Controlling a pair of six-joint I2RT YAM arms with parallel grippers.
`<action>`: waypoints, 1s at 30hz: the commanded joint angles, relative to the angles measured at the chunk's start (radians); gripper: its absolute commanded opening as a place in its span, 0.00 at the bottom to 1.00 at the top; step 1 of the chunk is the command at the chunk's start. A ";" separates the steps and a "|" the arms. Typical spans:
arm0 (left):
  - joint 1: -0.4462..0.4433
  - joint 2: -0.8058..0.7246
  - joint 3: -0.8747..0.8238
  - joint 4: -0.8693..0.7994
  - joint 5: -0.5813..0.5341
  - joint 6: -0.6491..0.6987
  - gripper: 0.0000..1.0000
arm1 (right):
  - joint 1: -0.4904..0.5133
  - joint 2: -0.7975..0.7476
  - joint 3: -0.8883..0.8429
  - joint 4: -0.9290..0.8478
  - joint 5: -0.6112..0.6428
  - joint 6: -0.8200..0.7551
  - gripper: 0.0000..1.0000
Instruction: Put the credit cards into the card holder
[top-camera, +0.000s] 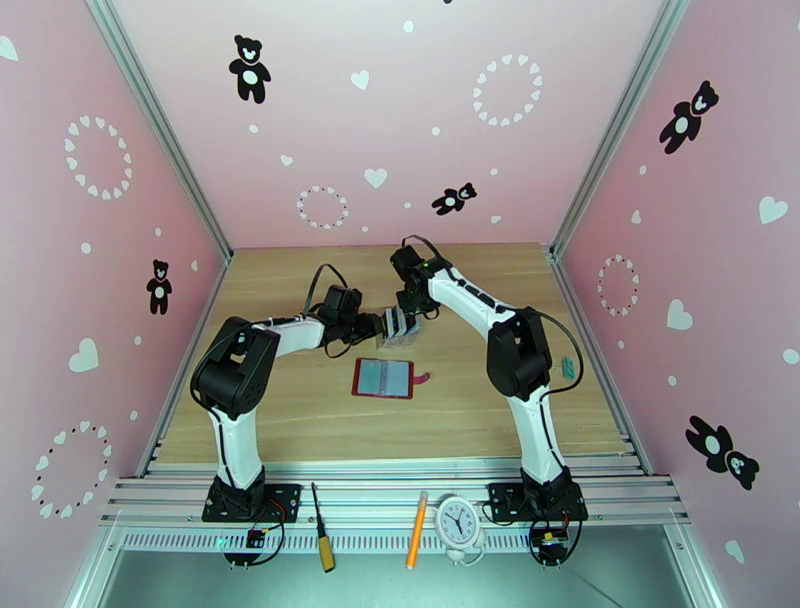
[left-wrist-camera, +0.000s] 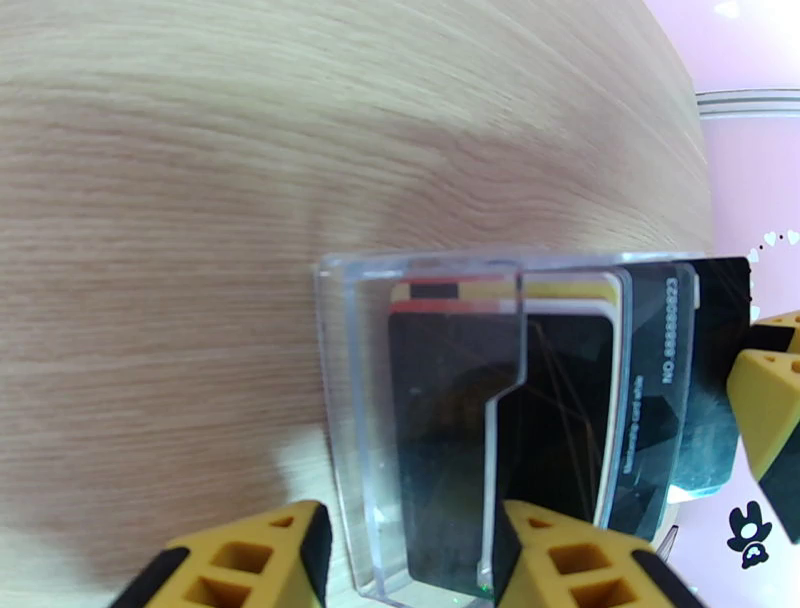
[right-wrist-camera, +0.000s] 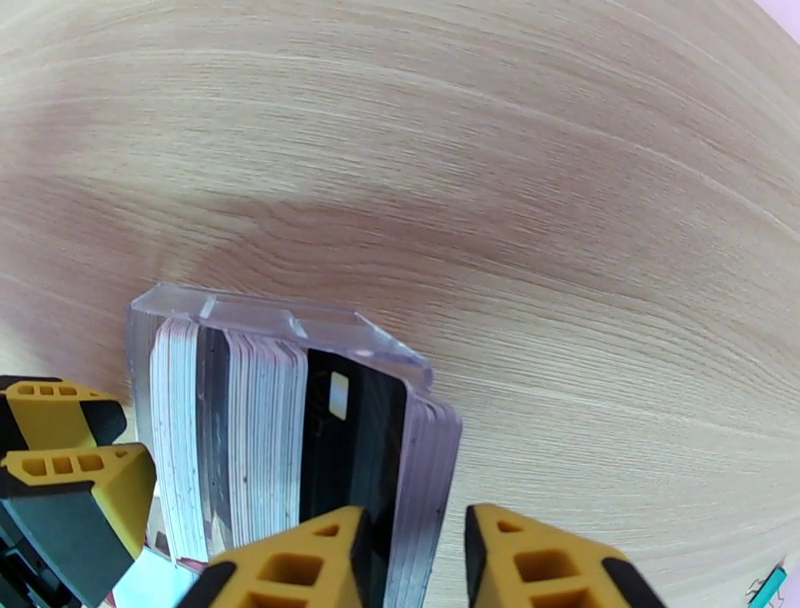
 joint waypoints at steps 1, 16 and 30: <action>0.018 0.037 0.010 -0.034 0.006 -0.005 0.49 | -0.016 -0.040 0.032 -0.060 0.044 0.000 0.27; 0.018 0.037 0.013 -0.038 0.005 -0.003 0.49 | -0.016 -0.041 0.036 -0.064 0.012 0.002 0.13; 0.022 0.035 0.010 -0.039 0.007 -0.004 0.49 | -0.005 -0.053 0.022 -0.045 -0.083 0.014 0.00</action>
